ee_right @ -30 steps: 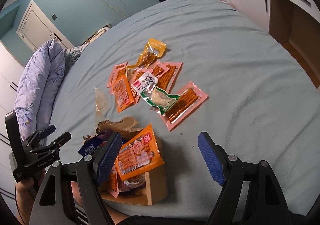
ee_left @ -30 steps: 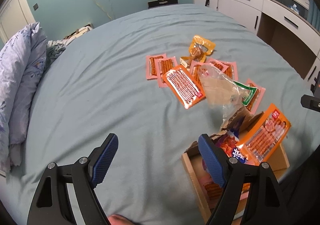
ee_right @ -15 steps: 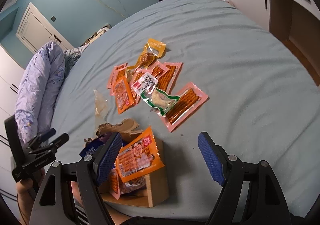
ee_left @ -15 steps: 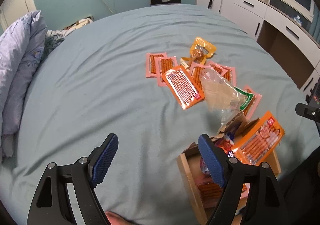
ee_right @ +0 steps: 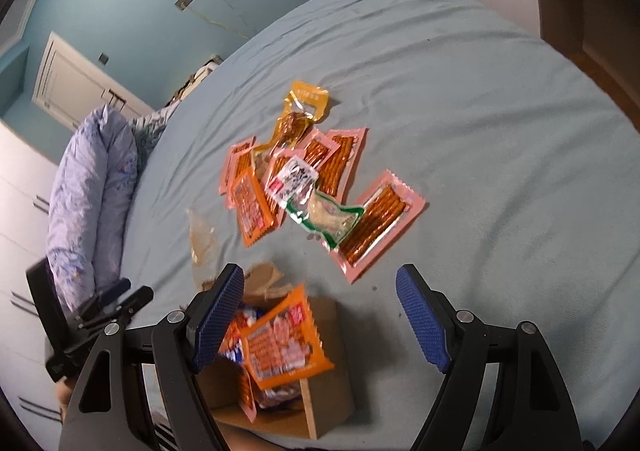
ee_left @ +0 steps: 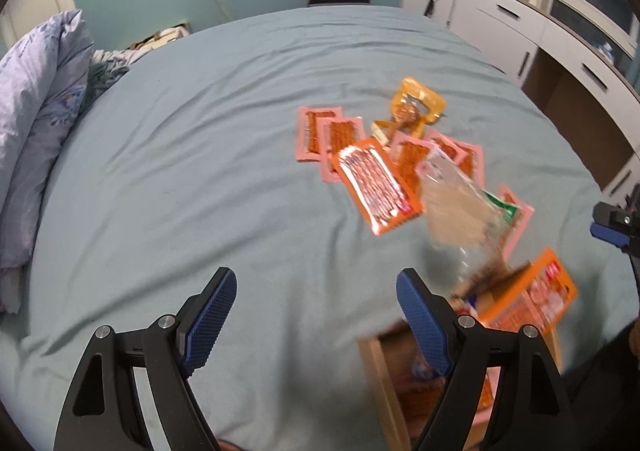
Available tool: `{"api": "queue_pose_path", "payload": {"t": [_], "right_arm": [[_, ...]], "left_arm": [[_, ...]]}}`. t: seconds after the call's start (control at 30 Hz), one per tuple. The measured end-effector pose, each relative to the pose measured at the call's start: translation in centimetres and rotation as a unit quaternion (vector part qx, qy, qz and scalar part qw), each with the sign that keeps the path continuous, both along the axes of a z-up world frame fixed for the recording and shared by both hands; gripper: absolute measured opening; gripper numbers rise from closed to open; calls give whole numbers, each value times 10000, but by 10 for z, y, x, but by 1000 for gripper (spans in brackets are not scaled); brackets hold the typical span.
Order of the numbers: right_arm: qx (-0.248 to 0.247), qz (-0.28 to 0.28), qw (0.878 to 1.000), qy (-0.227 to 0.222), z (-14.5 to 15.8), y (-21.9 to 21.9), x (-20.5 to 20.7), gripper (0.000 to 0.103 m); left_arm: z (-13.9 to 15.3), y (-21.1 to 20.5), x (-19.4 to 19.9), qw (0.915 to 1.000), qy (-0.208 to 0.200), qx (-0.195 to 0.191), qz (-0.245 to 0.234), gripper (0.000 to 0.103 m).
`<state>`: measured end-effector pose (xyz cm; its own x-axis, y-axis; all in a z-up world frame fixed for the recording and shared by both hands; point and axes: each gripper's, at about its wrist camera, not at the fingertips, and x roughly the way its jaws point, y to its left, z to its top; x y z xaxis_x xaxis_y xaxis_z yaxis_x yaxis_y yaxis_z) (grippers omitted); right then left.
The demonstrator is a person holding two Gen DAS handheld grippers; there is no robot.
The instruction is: Organize snacks
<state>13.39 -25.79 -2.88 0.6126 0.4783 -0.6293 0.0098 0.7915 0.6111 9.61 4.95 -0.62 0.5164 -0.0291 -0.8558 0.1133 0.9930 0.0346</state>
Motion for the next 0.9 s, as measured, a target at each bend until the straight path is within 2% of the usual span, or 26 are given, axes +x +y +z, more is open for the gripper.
{"api": "queue_pose_path", "payload": {"t": [0.3, 0.6, 0.8, 0.9], "right_arm": [[178, -321, 9988, 311, -13, -17, 25, 78], [-343, -351, 9984, 294, -7, -11, 41, 78], [-513, -362, 9974, 356, -10, -8, 52, 78], [-541, -334, 9972, 400, -12, -7, 58, 78]], "left_arm": [[-7, 16, 25, 9995, 72, -72, 308, 83], [-12, 22, 55, 9988, -22, 59, 496, 83], [-17, 35, 64, 9974, 64, -59, 718, 83], [-16, 39, 70, 9970, -12, 51, 774, 83]]}}
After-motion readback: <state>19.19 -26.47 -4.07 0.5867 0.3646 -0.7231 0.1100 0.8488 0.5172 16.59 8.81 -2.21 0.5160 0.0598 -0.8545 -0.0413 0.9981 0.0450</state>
